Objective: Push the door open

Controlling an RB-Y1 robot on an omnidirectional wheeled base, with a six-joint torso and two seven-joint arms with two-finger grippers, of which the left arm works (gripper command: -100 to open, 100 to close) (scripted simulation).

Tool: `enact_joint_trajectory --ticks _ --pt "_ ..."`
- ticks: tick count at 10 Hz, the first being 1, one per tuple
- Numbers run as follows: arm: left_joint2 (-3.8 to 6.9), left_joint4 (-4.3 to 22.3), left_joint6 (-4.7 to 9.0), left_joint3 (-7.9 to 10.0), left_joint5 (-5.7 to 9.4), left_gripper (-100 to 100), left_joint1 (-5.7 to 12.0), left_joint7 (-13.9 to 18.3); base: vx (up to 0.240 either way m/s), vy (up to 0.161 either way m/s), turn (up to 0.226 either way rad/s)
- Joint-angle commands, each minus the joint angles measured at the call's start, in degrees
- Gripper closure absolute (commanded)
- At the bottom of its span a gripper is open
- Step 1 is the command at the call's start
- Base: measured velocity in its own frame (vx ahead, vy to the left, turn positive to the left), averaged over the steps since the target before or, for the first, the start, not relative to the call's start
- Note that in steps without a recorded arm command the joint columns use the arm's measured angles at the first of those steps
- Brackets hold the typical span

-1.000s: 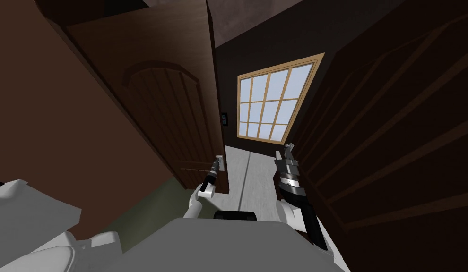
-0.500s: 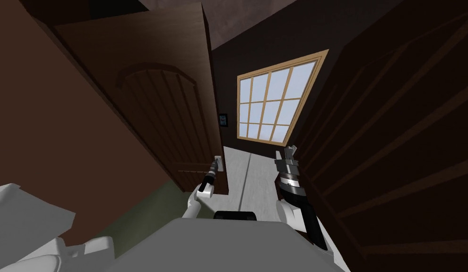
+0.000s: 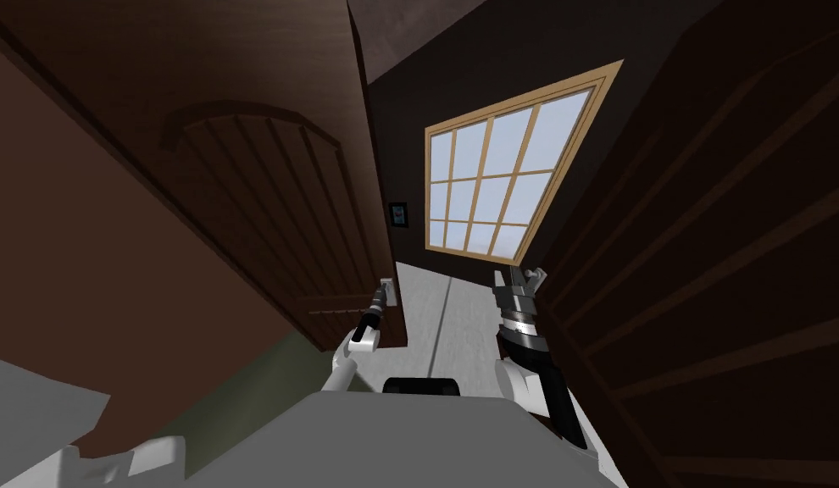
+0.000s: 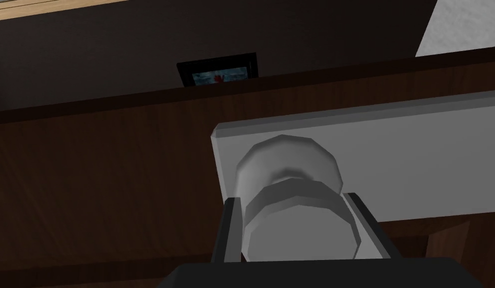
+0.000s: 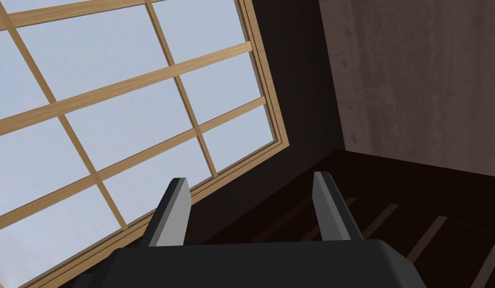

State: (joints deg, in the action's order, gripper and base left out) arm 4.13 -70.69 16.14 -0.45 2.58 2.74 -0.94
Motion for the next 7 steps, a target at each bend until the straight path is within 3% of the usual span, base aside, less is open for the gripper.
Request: enact_joint_trajectory --ticks 1,6,7 --pt "0.80 0.70 0.95 1.62 0.21 100 0.49 -0.18 0.173 -0.056 0.045" --pt "1.00 1.39 0.94 5.21 0.63 100 1.14 -0.90 0.152 -0.072 0.085" --pt "0.70 0.93 0.44 4.33 0.71 -100 0.71 -0.62 -0.045 -0.047 0.049"
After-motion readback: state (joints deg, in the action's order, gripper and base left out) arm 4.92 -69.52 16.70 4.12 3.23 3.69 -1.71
